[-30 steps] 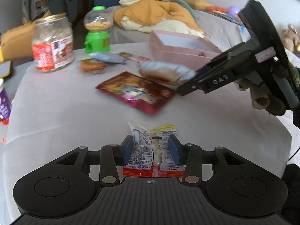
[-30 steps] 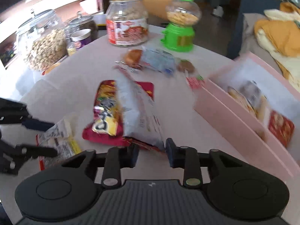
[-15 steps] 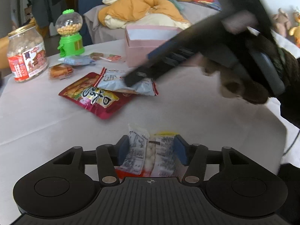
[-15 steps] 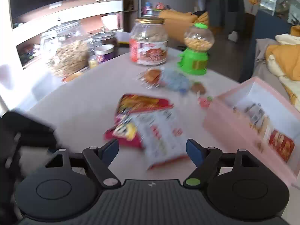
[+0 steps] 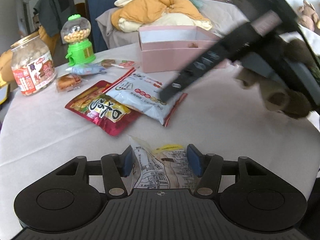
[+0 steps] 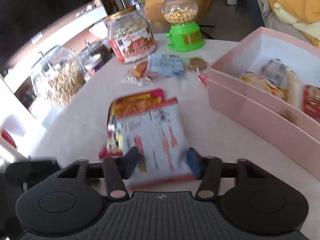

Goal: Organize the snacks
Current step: 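Lift both held white packets and hold them above the table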

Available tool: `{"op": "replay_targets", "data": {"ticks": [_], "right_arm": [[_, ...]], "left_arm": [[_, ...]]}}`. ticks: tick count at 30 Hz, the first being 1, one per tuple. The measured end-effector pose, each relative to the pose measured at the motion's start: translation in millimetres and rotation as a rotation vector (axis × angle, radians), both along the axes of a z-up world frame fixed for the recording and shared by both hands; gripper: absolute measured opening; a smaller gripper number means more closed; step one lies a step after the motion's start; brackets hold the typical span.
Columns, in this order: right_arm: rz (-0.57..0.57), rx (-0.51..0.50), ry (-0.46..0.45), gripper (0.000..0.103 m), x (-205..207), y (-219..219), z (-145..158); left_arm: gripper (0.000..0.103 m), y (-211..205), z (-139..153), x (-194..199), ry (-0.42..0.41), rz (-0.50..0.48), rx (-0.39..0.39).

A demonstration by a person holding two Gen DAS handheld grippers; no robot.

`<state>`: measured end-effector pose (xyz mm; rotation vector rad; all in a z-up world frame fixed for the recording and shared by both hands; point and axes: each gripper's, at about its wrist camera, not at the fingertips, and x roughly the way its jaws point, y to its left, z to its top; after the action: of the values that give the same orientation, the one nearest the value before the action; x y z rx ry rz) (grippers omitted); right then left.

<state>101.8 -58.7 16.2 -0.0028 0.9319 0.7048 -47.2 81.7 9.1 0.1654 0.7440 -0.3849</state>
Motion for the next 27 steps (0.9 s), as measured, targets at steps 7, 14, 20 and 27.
{"op": "replay_targets", "data": {"ticks": [7, 14, 20, 27], "right_arm": [[-0.09, -0.022, -0.026, 0.068, -15, -32, -1], [-0.074, 0.031, -0.03, 0.077, 4, -5, 4], [-0.013, 0.004, 0.011, 0.092, 26, 29, -10], [0.006, -0.17, -0.159, 0.075, -20, 31, -9]], "left_arm": [[0.057, 29, 13, 0, -0.023, 0.094, -0.091], [0.056, 54, 29, -14, -0.024, 0.147, -0.163], [0.057, 29, 13, -31, 0.004, 0.065, -0.053], [0.06, 15, 10, -24, 0.007, 0.066, -0.027]]}}
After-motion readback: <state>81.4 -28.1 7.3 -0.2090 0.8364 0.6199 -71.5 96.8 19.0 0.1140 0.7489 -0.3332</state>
